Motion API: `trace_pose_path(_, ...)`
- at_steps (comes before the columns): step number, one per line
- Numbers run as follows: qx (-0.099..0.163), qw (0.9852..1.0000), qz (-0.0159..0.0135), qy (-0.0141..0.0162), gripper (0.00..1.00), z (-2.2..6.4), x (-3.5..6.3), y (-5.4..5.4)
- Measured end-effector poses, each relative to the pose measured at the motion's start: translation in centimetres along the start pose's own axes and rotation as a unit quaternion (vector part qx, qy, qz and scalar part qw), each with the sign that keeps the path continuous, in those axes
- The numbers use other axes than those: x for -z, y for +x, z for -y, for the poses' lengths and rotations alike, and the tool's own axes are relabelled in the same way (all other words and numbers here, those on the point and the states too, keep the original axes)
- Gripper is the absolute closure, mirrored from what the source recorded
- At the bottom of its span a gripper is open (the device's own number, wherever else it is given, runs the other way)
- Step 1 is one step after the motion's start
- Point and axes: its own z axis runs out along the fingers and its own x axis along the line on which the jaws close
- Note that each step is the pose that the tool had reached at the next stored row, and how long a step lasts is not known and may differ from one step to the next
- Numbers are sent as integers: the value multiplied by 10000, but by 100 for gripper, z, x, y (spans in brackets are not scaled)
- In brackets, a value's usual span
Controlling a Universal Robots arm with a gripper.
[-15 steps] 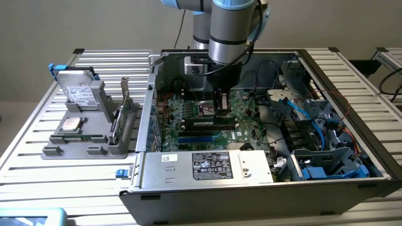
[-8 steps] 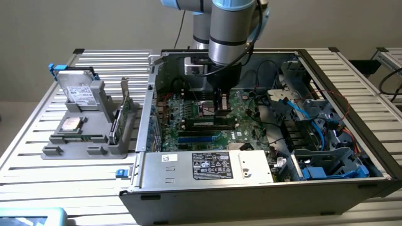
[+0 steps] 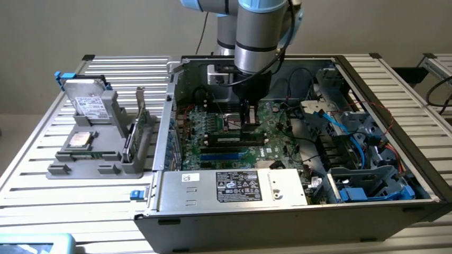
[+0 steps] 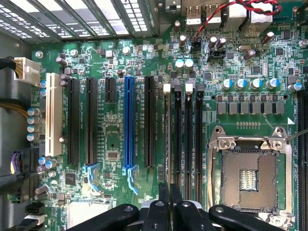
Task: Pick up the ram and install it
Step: 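Insert the ram into the slot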
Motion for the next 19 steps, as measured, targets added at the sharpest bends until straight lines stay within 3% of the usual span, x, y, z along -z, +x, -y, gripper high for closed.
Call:
trace_pose_path(1,0,10000,0,0,85,0,0,0)
trace_pose_path(3,0,10000,0,0,73,0,0,0)
trace_pose_path(10,0,10000,-1,1,73,8,57,7)
trace_pose_path(19,0,10000,-1,-1,73,90,178,44)
